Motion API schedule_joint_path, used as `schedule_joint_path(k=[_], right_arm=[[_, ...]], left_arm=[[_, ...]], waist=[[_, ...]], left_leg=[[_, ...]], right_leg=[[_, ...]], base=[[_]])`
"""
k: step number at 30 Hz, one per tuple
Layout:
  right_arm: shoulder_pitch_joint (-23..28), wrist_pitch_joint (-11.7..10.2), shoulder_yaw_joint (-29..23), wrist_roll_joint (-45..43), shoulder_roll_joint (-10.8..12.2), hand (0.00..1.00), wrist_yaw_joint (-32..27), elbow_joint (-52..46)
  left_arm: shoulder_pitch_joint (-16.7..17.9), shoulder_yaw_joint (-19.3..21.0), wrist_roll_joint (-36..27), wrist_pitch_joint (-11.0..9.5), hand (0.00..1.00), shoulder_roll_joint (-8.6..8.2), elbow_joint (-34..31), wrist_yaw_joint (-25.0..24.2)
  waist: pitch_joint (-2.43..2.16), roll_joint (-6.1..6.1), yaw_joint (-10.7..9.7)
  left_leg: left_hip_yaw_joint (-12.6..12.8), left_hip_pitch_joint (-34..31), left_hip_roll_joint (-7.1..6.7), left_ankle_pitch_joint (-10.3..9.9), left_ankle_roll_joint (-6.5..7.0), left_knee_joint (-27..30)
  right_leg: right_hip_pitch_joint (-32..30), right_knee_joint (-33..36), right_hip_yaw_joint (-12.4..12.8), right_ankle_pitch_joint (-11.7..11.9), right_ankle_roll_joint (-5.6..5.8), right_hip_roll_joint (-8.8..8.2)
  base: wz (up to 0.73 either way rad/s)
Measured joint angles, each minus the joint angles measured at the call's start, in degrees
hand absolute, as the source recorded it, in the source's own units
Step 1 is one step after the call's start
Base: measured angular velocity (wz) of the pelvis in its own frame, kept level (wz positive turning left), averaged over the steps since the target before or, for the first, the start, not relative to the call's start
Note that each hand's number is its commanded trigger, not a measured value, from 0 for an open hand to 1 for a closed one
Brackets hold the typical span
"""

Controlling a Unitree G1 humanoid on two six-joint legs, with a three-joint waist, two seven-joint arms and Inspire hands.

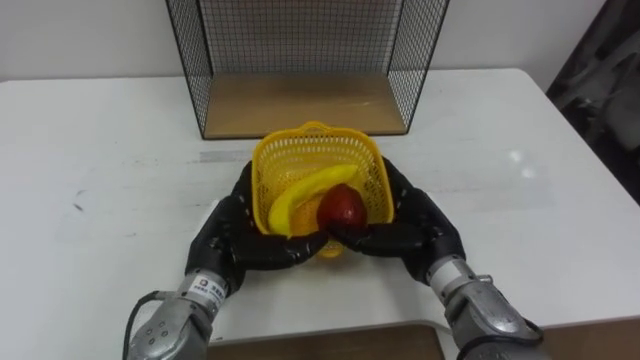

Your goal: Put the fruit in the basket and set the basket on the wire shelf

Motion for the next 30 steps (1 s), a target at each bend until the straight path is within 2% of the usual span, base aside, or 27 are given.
schedule_joint_path(k=[4,11,25,30], right_arm=[[-0.2,0.0,0.6,-0.1,0.1,0.0,0.0,0.0],[-0.4,0.0,1.0,-0.7,0.0,0.0,-0.1,0.0],[-0.9,0.0,0.9,-1.2,0.0,0.0,-0.1,0.0],[-2.4,0.0,1.2,-2.6,-0.1,0.0,-1.3,-1.3]], left_arm=[[0.0,0.0,3.3,0.0,0.0,0.01,0.0,0.1],[0.0,0.1,4.6,0.0,0.0,-0.04,-0.5,0.2],[-0.1,0.8,4.7,0.0,0.0,0.09,-0.5,0.3],[-1.3,1.3,4.5,0.0,0.0,-0.56,-0.7,1.9]], waist=[[0.08,0.12,0.0],[0.13,0.2,0.0],[0.25,-0.11,0.2],[0.25,-0.11,0.3]], left_leg=[[-0.3,-0.1,0.01,0.0,0.0,0.0],[-0.3,-0.1,0.01,0.0,0.0,0.0],[-0.3,0.0,0.01,0.0,0.0,0.0],[-0.4,0.0,0.02,0.0,0.0,0.0]], right_leg=[[0.0,0.0,-0.5,0.0,0.0,-0.11],[0.1,0.0,-0.6,0.0,-0.02,-0.12],[0.2,0.2,-0.5,0.0,-0.06,-0.12],[0.3,0.1,-0.6,0.0,-0.06,-0.11]], base=[[0.03],[0.0],[0.0],[0.0]])
